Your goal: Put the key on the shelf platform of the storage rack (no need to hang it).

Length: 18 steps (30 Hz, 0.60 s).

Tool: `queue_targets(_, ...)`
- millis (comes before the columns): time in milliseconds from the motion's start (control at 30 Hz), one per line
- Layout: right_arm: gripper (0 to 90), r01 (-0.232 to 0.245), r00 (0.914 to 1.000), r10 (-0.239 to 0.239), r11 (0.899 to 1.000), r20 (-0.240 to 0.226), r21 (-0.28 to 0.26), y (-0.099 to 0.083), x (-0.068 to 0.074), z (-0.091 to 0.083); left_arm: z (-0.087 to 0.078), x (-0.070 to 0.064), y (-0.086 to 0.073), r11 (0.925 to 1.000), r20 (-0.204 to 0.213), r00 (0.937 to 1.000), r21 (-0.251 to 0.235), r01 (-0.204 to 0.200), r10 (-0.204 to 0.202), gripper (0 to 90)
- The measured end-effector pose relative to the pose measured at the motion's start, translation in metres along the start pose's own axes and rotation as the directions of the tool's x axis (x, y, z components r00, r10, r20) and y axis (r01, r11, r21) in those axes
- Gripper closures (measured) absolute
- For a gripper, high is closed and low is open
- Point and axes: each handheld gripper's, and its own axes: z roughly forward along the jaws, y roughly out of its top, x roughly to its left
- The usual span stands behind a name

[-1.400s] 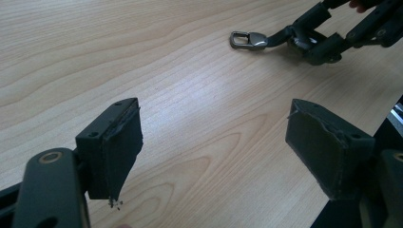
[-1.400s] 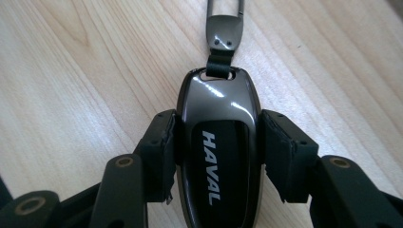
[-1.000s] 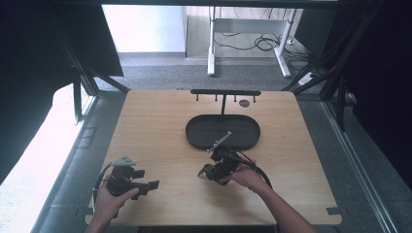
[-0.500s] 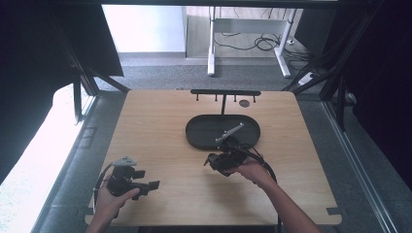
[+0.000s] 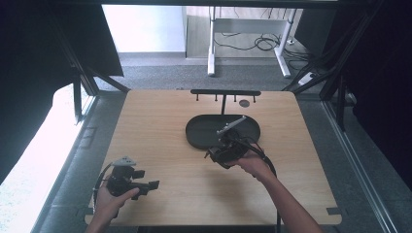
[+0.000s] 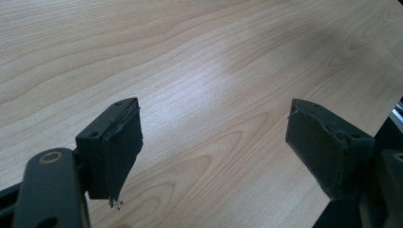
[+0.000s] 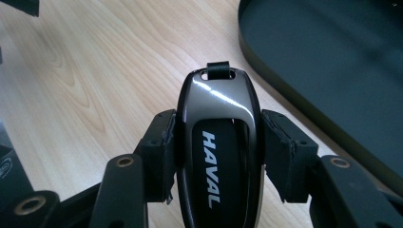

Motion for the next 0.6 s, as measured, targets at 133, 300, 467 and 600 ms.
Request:
queue_targets(133,49.4,-0.006,0.9999,0.007,1.000,0.010,-0.008,0.003,-0.004,-0.002,0.000,0.000,0.000,1.0000,0.000,1.0000,0.000,0.000,0.000,20.0)
queue_targets(300,49.4,-0.023,0.9995,0.024,1.000,0.021,-0.019,0.007,-0.009,-0.004,-0.001,0.001,0.000,1.0000,0.001,1.0000,-0.001,0.001,-0.001,20.0)
queue_targets(467,49.4,-0.036,0.9991,0.036,0.999,0.023,-0.030,0.011,-0.014,-0.004,0.000,0.001,0.000,1.0000,-0.002,1.0000,-0.002,0.002,-0.002,20.0)
queue_targets(600,49.4,-0.051,0.9980,0.052,0.998,0.035,-0.030,0.015,-0.020,-0.003,0.000,0.002,0.000,1.0000,-0.001,1.0000,-0.001,0.002,-0.002,20.0)
